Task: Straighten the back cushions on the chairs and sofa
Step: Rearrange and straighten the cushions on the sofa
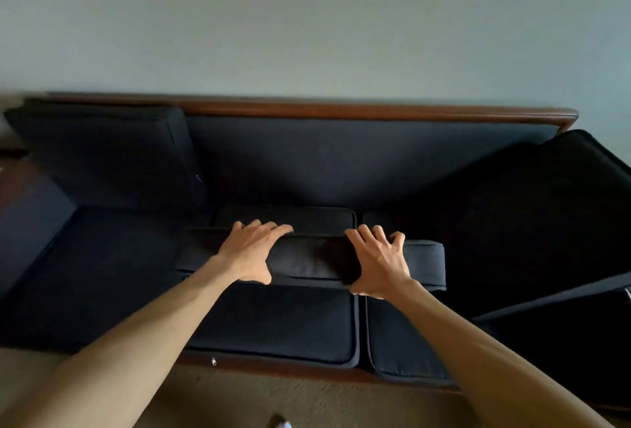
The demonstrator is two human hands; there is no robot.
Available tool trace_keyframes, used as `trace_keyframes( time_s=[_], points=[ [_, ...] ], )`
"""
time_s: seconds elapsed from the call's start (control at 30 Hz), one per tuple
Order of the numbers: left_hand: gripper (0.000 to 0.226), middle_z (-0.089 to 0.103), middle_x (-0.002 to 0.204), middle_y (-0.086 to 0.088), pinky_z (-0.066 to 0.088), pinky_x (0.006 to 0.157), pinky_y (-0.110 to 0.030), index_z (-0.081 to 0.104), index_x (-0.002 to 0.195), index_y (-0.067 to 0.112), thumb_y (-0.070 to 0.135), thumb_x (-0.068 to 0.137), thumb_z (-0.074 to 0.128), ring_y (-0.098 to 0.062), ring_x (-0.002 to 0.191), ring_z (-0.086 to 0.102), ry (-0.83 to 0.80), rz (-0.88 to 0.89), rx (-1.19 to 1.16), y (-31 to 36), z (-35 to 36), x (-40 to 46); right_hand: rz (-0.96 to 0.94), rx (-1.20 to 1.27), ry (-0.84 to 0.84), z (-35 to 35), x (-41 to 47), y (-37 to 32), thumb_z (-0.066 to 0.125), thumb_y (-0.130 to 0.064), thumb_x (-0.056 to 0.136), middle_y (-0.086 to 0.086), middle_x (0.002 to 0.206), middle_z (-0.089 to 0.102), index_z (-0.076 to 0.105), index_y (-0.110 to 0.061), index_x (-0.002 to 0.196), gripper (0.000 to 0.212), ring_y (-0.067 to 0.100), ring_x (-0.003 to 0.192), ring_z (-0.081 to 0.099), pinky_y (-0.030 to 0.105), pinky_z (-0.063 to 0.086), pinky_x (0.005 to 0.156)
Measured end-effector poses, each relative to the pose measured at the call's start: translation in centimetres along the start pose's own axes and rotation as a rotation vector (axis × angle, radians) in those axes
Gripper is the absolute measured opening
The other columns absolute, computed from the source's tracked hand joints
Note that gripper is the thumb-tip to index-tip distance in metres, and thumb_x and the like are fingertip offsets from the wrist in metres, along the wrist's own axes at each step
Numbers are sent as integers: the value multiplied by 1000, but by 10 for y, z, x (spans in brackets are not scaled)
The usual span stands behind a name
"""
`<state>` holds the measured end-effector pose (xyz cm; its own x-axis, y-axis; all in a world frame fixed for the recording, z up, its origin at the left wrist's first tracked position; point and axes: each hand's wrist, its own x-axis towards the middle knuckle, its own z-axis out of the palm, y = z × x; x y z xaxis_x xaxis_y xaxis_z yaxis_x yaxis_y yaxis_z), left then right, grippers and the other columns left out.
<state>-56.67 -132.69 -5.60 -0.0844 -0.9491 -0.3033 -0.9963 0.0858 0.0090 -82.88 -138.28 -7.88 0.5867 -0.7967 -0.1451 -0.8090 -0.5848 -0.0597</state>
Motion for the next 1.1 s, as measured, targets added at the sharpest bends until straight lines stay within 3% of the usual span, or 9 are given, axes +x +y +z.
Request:
trace_keyframes(
  time_s=[0.17,0.3,0.47,0.7,1.1],
  points=[
    [123,28,151,1,27,109,-56,10,149,34,34,53,85,-26,137,31,62,-25,5,-5,2,4,23,-20,-67,-7,23,-2,80,-53,54,2,139,36,16,-27,150,118,28,126,37,59,26,106],
    [131,17,157,-9,14,115,-62,6,150,30,42,50,89,-33,146,15,93,-32,56,6,12,16,13,-32,-120,-8,32,15,79,-63,49,-1,140,38,18,-28,150,123,26,128,40,60,27,107],
    [114,43,139,-3,32,106,-49,19,147,23,42,57,86,-26,125,43,98,-1,50,-26,-9,52,10,0,-97,-26,74,21,71,-60,51,-8,127,49,33,-27,139,101,21,116,47,50,34,97],
    [109,46,135,5,34,104,-50,26,146,27,41,54,83,-20,121,45,41,68,-19,-109,-59,106,26,43,-120,-63,161,4,69,-61,50,-12,121,52,35,-32,135,95,20,111,48,46,35,88],
    [107,45,136,4,33,105,-55,25,147,31,38,59,85,-25,124,43,-9,59,0,-227,-88,193,62,102,-169,-69,297,-35,75,-60,57,-8,126,48,31,-31,140,98,21,116,45,51,35,96]
  ],
)
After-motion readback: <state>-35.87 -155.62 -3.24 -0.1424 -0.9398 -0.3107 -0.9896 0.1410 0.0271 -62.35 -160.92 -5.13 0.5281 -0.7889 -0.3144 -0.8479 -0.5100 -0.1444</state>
